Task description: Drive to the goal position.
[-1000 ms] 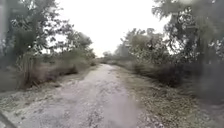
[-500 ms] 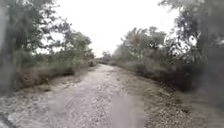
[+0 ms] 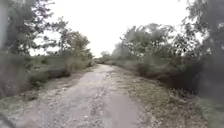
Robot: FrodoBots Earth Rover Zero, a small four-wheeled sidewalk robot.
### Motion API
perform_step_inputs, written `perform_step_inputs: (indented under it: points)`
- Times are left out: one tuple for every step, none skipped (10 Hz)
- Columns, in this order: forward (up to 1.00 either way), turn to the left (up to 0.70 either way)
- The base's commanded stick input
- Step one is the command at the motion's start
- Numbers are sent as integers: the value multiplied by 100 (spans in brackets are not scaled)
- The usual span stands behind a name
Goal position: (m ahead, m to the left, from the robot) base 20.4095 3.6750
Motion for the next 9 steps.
perform_step_inputs:
  points:
    - [70,0]
    - [70,0]
    - [70,0]
    - [70,0]
    - [70,0]
    - [70,0]
    - [70,0]
    - [70,0]
    - [70,0]
